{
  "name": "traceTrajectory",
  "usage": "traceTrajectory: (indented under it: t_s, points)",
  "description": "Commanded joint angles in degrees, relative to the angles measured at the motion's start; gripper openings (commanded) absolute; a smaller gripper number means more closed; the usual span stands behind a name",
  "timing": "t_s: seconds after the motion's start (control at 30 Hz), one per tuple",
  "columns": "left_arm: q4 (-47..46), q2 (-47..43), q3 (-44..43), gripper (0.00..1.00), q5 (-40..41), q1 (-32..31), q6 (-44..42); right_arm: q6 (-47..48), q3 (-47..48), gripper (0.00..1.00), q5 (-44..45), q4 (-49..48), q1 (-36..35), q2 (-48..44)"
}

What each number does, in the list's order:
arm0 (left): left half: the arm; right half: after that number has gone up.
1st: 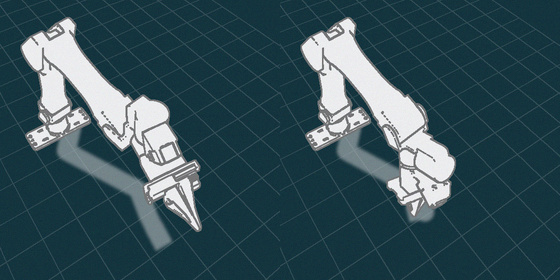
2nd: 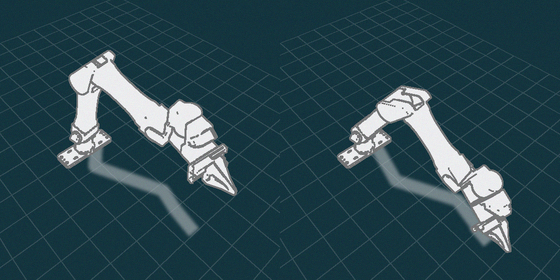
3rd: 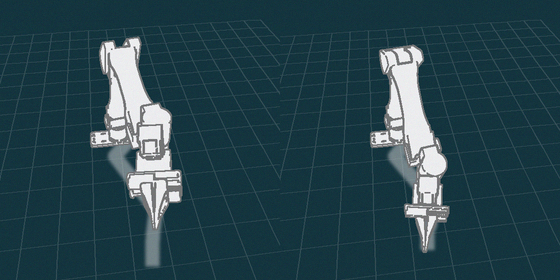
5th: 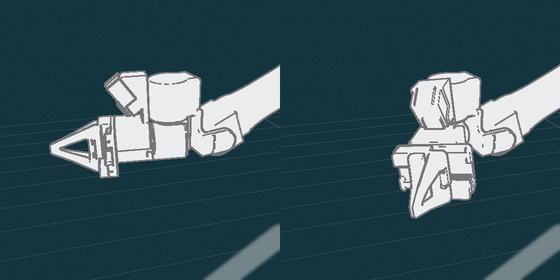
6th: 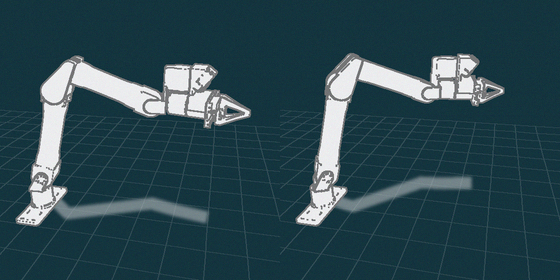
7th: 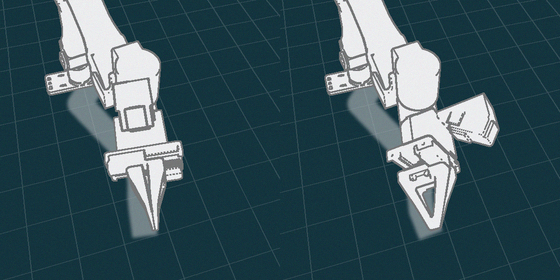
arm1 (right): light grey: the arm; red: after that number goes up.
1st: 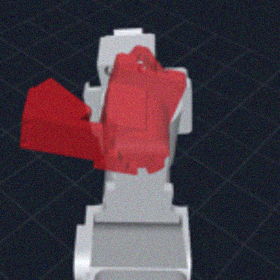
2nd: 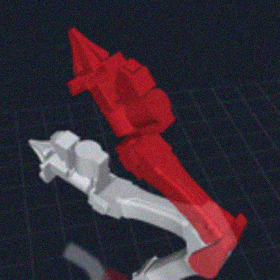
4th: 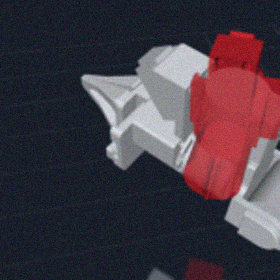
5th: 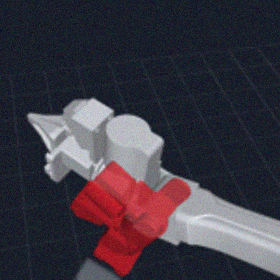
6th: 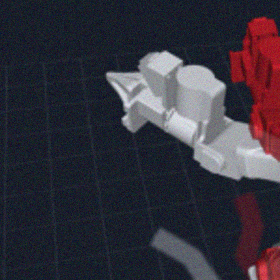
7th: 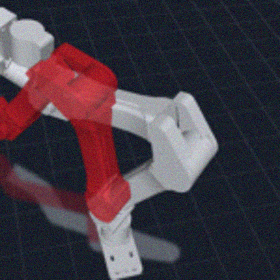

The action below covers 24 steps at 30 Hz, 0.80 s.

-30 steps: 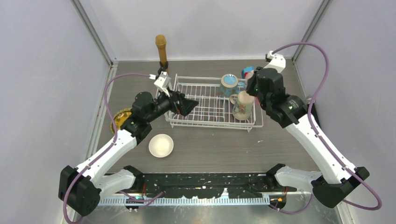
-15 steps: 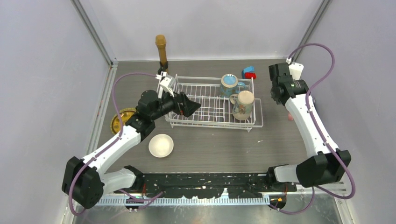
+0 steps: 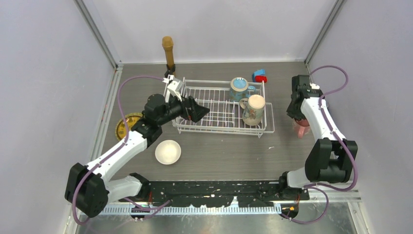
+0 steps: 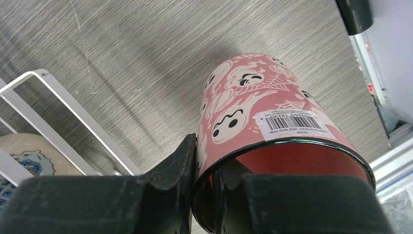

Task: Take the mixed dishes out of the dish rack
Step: Place the cup at the center of the board.

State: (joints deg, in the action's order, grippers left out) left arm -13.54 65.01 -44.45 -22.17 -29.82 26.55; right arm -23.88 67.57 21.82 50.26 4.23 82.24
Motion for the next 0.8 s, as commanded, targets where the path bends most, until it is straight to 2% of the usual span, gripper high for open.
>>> traceTrajectory:
  t_s: [0.0, 0.23, 0.4, 0.53, 0.6, 0.63, 0.77]
  points:
    - [-3.42, -0.47, -0.60, 1.00, -0.86, 0.03, -0.04, 1.14, 0.03, 0.00, -1.87, -6.16, 0.15, -0.32]
    - [-3.68, -0.43, -0.38, 1.00, -0.57, 0.03, 0.15, 1.29, -1.75, 0.01, -1.49, -7.61, 0.49, 3.26]
    - [-3.69, -0.17, -0.48, 1.00, -0.59, 0.03, 0.15, 0.78, -2.98, 0.06, -3.04, -9.16, 0.85, 4.19]
    - [-3.69, -0.13, -0.47, 1.00, -0.59, 0.03, 0.24, 0.68, -2.83, 0.13, -2.92, -9.42, 1.10, 5.02]
    - [-3.69, -0.22, -0.53, 1.00, -0.57, 0.03, 0.19, 0.63, -2.57, 0.22, -2.60, -9.25, 1.19, 5.19]
    - [-3.69, -0.24, -0.55, 1.00, -0.66, 0.03, 0.25, 0.55, -2.42, 0.29, -2.45, -9.06, 1.21, 5.16]
    - [-3.69, -0.78, -0.49, 1.00, -0.78, 0.03, 0.26, -0.05, -1.95, 0.42, -2.27, -8.57, 1.29, 4.29]
